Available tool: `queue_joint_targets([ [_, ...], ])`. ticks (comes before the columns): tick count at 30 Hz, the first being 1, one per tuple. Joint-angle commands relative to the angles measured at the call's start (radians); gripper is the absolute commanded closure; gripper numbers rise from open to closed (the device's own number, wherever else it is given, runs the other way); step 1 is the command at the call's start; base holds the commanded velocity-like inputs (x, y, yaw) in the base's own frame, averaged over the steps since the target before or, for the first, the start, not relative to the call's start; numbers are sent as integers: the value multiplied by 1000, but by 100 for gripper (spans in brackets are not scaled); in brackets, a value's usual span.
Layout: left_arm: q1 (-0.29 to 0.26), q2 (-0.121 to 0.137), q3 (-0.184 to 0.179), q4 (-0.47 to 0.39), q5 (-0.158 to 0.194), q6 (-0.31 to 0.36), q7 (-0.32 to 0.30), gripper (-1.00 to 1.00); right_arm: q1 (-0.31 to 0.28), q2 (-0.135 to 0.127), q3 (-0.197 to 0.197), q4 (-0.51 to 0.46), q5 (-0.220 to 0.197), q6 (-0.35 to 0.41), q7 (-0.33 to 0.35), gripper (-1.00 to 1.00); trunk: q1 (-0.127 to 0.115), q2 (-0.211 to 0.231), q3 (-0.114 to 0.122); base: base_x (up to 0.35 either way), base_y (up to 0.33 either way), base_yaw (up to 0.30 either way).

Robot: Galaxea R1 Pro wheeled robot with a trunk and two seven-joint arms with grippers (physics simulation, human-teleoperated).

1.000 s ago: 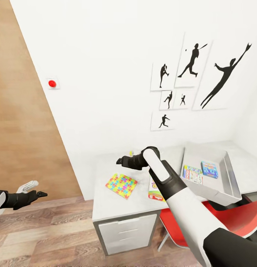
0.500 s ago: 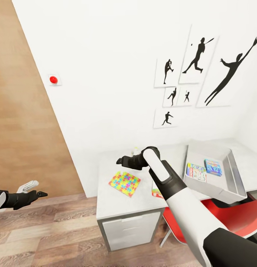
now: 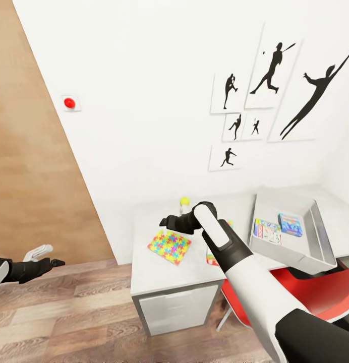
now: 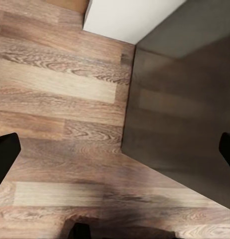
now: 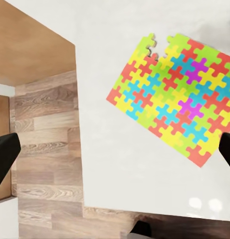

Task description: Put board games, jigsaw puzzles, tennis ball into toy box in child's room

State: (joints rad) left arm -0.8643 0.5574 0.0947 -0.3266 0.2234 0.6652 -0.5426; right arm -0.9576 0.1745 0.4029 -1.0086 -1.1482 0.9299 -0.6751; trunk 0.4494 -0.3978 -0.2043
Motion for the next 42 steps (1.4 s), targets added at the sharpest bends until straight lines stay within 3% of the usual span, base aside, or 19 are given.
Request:
queue_joint_targets([
  [1, -1, 0, 5, 0, 1, 5, -2, -100, -1, 0, 1, 0, -9, 0, -10, -100, 1, -2, -4, 0, 0, 0],
  [21, -1, -1, 4, 0, 2, -3, -2, -100, -1, 0, -1, 14, -8, -4, -12, -100, 1, -2, -36, 24, 53, 0],
  [26, -1, -17, 5, 0, 1, -3, -2, -100, -1, 0, -1, 17, -4, -9, -13, -100, 1, -2, -45, 2, 96, 0],
  [30, -1, -27, 5, 0, 1, -3, 4, -100, -2, 0, -1, 30, 41, -45, -14, -100, 1, -2, -51, 0, 19, 0],
  [35, -1, -33, 5, 0, 1, -4, 20, -100, -3, 0, -2, 36, 140, -67, -12, -100, 1, -2, -59, 0, 4, 0],
  [42, -1, -37, 4, 0, 1, -4, 24, -100, -3, 0, -2, 37, 173, -76, -11, -100, 1, -2, -71, 0, 0, 0],
])
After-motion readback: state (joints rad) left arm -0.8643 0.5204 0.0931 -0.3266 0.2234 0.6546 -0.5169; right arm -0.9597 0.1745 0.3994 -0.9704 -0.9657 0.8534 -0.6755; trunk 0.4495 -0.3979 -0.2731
